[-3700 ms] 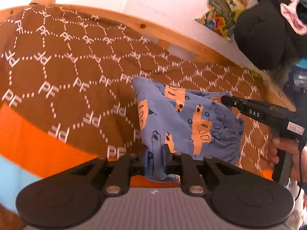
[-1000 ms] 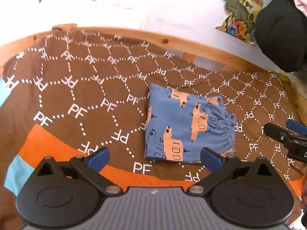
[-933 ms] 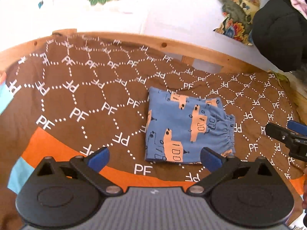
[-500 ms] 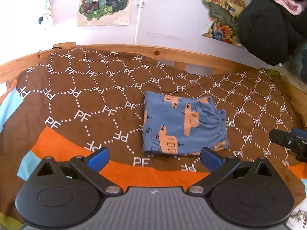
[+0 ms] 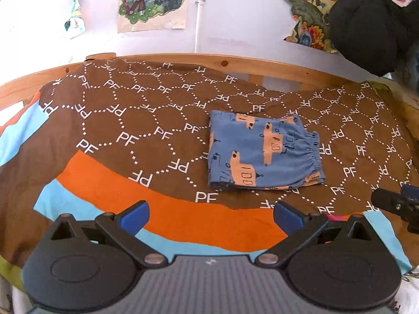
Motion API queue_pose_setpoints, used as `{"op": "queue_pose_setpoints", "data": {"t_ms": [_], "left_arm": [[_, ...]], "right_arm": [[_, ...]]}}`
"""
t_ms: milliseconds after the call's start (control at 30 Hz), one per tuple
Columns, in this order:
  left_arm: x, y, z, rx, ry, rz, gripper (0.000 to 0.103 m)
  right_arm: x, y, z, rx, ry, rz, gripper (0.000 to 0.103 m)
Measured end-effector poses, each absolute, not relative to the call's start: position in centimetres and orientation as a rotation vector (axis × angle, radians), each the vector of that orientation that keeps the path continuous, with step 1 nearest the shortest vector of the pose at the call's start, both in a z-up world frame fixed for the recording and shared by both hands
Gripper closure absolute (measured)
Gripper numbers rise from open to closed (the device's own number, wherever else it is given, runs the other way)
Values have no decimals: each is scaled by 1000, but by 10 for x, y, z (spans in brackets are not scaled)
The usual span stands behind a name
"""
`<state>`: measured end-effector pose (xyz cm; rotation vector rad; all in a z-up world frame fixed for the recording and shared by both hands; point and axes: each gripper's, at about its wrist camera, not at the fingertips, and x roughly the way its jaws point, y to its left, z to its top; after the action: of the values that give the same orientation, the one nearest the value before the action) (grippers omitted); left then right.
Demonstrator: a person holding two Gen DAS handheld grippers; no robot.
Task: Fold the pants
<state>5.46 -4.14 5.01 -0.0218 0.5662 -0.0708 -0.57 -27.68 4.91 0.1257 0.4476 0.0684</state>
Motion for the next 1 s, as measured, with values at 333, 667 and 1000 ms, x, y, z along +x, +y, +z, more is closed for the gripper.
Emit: {"op": "queue_pose_setpoints", "data": {"t_ms": [333,667,1000], "left_arm": [[56,-39,42,-18,584,-58,0],[55,-43,43,7,577,-70,0],[53,-44,44,11,577,-72,0]], "right_arm": [[-4,-286,39,183,462,51,1],[-6,-286,40,173,451,54,1],[-6,-285,41,167,450,57,1]]}}
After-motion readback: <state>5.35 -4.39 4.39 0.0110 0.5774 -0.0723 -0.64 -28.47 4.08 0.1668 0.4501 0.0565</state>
